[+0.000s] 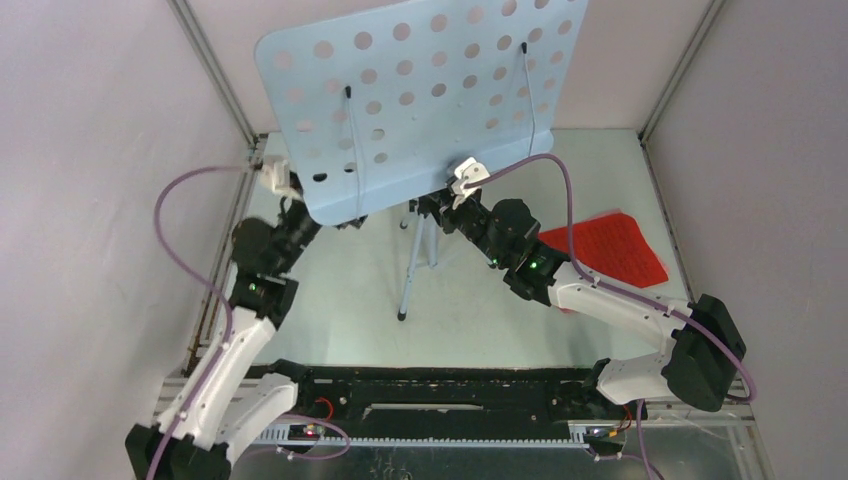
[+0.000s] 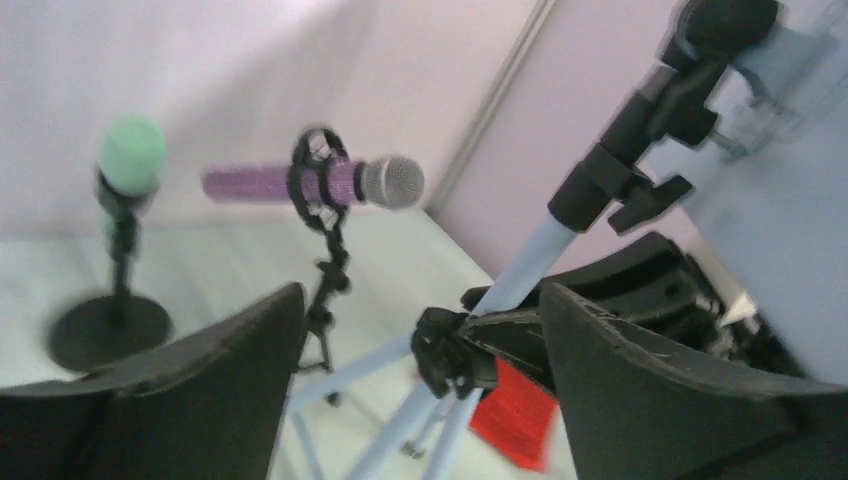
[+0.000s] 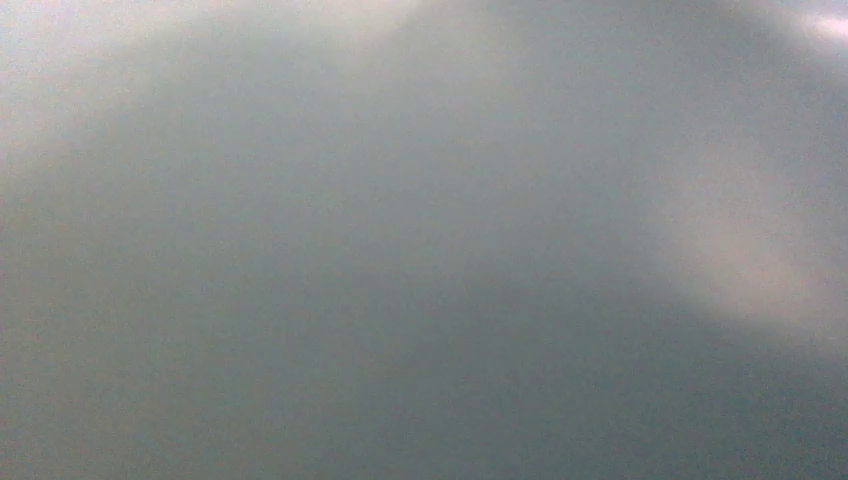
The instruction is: Pack up the instrument practice props
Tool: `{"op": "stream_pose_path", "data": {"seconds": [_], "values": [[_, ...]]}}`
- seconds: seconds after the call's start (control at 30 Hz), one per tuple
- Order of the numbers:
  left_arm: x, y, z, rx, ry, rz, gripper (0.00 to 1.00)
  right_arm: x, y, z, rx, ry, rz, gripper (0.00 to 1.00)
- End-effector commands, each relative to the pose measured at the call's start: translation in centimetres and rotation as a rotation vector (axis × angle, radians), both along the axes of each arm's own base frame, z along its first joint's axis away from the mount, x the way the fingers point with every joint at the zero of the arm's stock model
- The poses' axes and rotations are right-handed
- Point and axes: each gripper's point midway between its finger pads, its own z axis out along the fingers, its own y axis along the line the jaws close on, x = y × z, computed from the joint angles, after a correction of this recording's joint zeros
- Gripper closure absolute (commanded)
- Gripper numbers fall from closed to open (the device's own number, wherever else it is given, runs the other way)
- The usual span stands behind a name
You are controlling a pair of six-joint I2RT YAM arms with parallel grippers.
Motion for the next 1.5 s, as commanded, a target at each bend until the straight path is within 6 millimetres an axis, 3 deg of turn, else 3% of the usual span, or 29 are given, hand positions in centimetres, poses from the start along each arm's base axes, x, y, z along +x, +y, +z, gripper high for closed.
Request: {"op": "stream_pose_path", "data": {"seconds": [0.0, 0.1, 0.2, 0.4, 0.57, 0.87, 0.97, 1.3, 1.47], "values": [[-3.6, 2.1, 3.2, 0.301, -0.666, 0.147, 0.01, -3.8, 2.8, -5.2, -0.161, 0.1, 0.185, 1.0], [-5.4, 2.2, 2.9, 0.457, -0.923, 0.193, 0.0, -3.8, 2.9, -5.1, -0.162, 0.096, 0.188, 1.0], [-5.2, 0.8, 1.0, 0.621, -1.025, 0.121, 0.02, -3.9, 3.0, -5.1, -0.16, 0.093, 0.19, 1.0], [-4.6, -0.5, -1.7, 0.755, -1.108, 0.051, 0.03, -3.9, 3.0, -5.1, -0.165, 0.092, 0.186, 1.0], [-3.7, -1.8, -3.6, 0.945, -1.212, -0.051, 0.09, -4.0, 3.0, -5.1, -0.164, 0.09, 0.187, 1.0], [-2.2, -4.0, -6.9, 1.122, -1.273, -0.153, 0.18, -4.0, 3.1, -5.3, -0.169, 0.09, 0.185, 1.0], [-2.0, -4.5, -6.8, 1.133, -1.289, -0.152, 0.21, -3.9, 3.1, -5.4, -0.178, 0.096, 0.184, 1.0], [-1.9, -4.9, -3.6, 1.122, -1.356, -0.063, 0.32, -3.8, 3.4, -5.4, -0.18, 0.101, 0.186, 1.0], [-1.7, -5.5, -4.2, 1.145, -1.37, -0.088, 0.4, -3.8, 3.5, -5.5, -0.181, 0.102, 0.186, 1.0]]}}
